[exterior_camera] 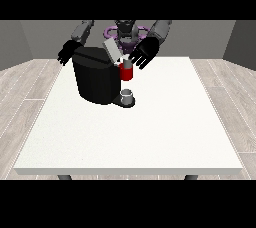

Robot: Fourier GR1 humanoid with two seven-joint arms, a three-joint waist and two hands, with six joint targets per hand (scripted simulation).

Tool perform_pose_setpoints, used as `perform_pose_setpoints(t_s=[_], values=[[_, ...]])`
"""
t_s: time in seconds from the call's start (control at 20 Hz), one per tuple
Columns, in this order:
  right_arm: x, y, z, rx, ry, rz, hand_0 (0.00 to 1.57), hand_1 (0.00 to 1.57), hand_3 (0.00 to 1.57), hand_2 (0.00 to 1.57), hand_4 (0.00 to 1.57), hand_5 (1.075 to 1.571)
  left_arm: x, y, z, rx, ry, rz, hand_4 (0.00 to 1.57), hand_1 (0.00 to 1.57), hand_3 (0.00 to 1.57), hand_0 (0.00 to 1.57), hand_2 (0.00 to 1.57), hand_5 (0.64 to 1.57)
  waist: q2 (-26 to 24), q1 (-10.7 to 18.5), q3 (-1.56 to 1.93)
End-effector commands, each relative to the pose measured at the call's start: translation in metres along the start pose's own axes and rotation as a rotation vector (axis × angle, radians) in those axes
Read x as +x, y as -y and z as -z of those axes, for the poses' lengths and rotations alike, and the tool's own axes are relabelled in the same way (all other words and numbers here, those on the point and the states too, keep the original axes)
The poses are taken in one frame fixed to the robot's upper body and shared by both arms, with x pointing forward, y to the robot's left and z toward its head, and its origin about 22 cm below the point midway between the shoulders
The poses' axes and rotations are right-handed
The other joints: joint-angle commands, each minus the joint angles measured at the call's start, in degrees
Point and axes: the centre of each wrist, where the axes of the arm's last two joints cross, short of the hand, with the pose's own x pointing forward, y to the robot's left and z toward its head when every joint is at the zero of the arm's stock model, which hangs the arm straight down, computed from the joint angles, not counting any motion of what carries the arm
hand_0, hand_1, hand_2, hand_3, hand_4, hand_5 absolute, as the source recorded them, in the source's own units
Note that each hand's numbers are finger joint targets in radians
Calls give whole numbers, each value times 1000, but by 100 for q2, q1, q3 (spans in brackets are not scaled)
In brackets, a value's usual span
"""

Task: Insert the coffee pod into the coffee machine and close the lid

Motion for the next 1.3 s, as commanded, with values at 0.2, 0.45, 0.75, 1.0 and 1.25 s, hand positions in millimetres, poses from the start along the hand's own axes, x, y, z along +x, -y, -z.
perform_pose_setpoints(t_s=[0.2,0.45,0.75,1.0,1.25], values=[[10,2,10,14,-23,-3,0,0,0,0,445,1571,4,12,3,-7,-23,2,460,1211,1123,1211,1239,1571,85,-78,-8],[-3,-3,-2,4,-34,-19,0,0,0,0,418,1571,0,0,1,-26,-28,25,457,1134,999,1134,1170,1571,10,-38,-7],[-13,-4,-18,-14,-55,-1,0,0,0,0,401,1571,-22,11,-9,-54,-27,46,365,1051,953,1051,1118,1571,-230,53,-8],[14,0,9,-12,3,12,0,0,0,0,434,1571,-6,9,-2,-6,20,58,371,1066,928,1066,1115,1571,77,62,-8],[8,-8,-2,16,12,-7,0,0,0,0,459,1571,-14,3,-6,-64,13,169,0,0,0,0,0,1571,80,-110,-8]])
